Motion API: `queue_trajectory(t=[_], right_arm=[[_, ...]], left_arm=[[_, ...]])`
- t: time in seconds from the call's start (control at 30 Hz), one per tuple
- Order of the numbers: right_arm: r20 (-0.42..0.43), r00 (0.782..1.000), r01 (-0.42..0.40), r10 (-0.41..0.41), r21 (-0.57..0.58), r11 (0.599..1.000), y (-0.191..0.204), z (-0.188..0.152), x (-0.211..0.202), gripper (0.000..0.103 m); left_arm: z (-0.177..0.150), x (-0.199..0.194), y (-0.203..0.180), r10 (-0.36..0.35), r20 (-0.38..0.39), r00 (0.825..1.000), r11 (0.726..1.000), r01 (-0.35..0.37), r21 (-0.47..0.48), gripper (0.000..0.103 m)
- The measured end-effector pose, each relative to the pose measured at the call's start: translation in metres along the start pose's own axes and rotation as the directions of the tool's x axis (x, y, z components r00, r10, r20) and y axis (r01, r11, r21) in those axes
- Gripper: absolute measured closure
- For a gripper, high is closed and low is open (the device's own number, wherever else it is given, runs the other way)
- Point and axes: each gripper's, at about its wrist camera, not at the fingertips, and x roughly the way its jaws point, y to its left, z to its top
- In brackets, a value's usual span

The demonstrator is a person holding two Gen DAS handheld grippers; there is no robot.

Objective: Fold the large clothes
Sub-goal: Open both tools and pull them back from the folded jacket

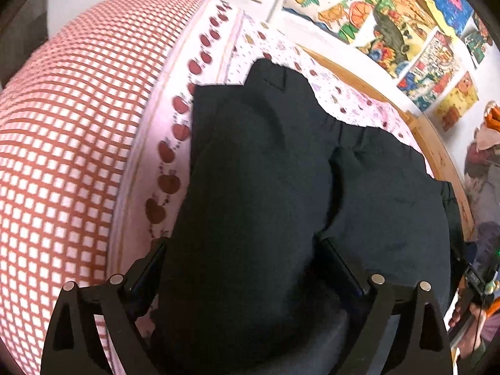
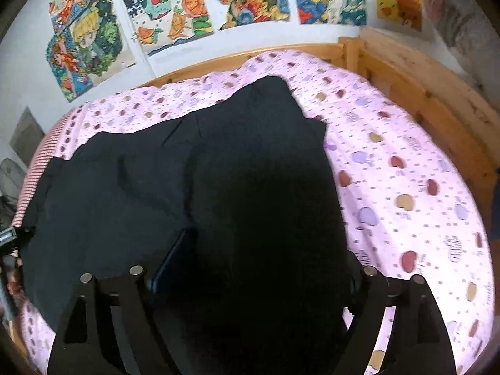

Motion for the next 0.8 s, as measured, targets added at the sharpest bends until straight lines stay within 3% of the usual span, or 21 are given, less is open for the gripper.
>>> queue_trajectory(t=[0.13,0.43,0.8], right_arm=[[0.069,0.997,0.033,-0.032,-0.018,0.999,0.003,0.001,-0.02,0.017],[0.196,0.979,0.06,-0.05,-0.047,0.997,0.006,0.005,-0.065,0.007],[0.31,0.949,0.053,-0.053,0.006,0.999,0.011,-0.014,-0.109,0.007]], left_arm=[[-0.008,-0.016,-0.004,0.066,0.081,0.994,0.997,-0.069,0.035,0.001],[-0.016,-0.063,-0.017,0.07,0.288,0.955,0.996,-0.084,0.039,0.0],[-0.046,-0.094,-0.046,0.011,0.343,0.939,0.995,-0.046,0.094,0.0]])
